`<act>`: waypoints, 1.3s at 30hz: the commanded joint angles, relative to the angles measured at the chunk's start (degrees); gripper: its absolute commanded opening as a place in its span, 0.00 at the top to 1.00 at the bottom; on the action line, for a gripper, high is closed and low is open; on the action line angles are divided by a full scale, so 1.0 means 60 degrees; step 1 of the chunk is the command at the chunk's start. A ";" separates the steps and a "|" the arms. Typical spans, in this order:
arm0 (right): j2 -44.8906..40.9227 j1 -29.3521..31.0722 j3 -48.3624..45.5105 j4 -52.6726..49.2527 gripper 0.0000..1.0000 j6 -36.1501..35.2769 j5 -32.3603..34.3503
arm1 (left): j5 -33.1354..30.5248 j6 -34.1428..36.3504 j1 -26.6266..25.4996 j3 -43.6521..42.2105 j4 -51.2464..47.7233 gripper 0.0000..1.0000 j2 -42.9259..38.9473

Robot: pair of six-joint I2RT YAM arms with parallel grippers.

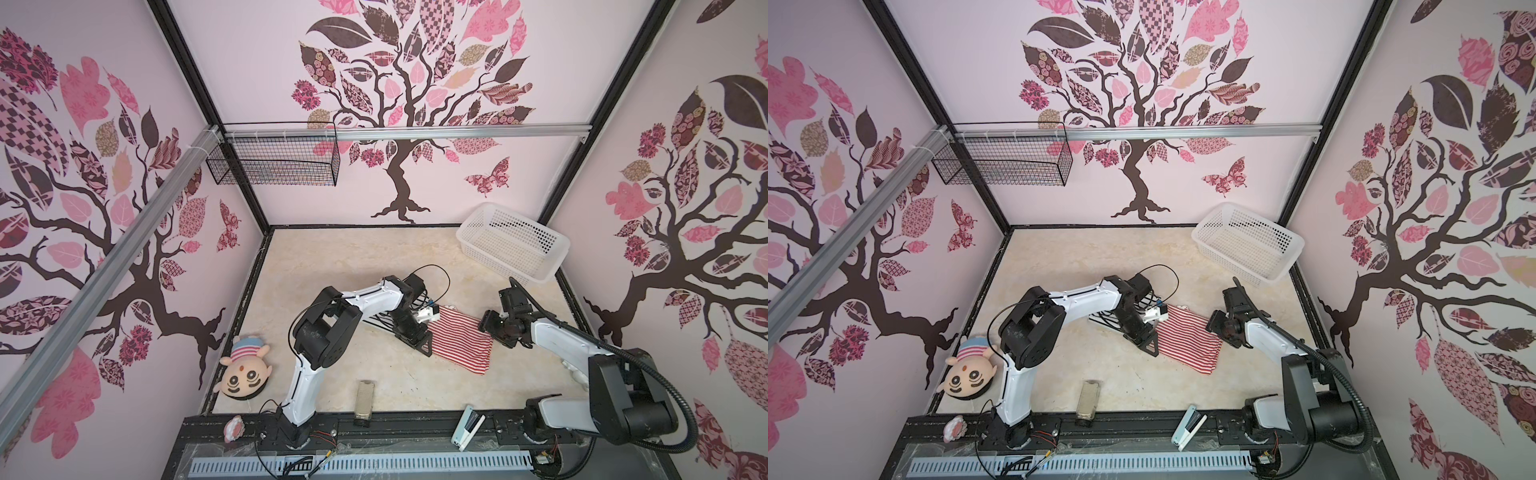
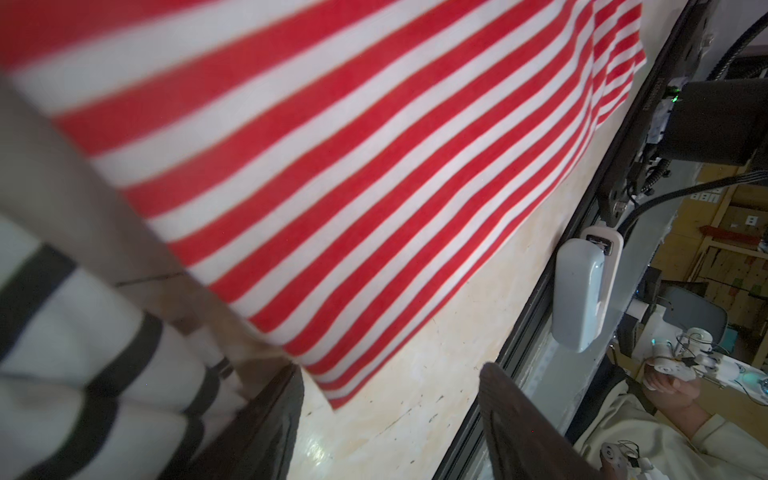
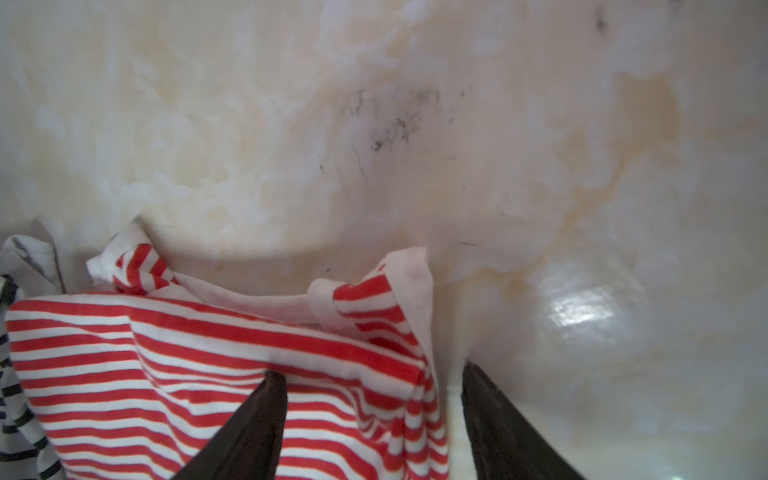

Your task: Fold and stack the tank tops

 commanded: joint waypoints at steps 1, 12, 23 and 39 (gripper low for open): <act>0.0394 -0.0197 0.0201 0.0069 0.31 -0.0213 -0.0014 | -0.0038 -0.0107 -0.0059 0.0439 0.0106 0.29 0.0455; 0.0503 -0.0470 -0.0079 0.0357 0.37 -0.0390 -0.0261 | -0.0174 -0.0648 -0.0189 0.0578 0.0536 0.38 0.0499; 0.0525 -0.0558 -0.0485 0.0580 0.38 -0.0427 -0.1245 | -0.0600 -0.0754 -0.0186 0.0811 0.0476 0.79 0.0718; -0.0739 -0.0558 -0.0926 -0.0110 1.00 -0.0435 -0.1369 | -0.0631 -0.0667 -0.0186 0.1562 0.0011 0.90 0.1051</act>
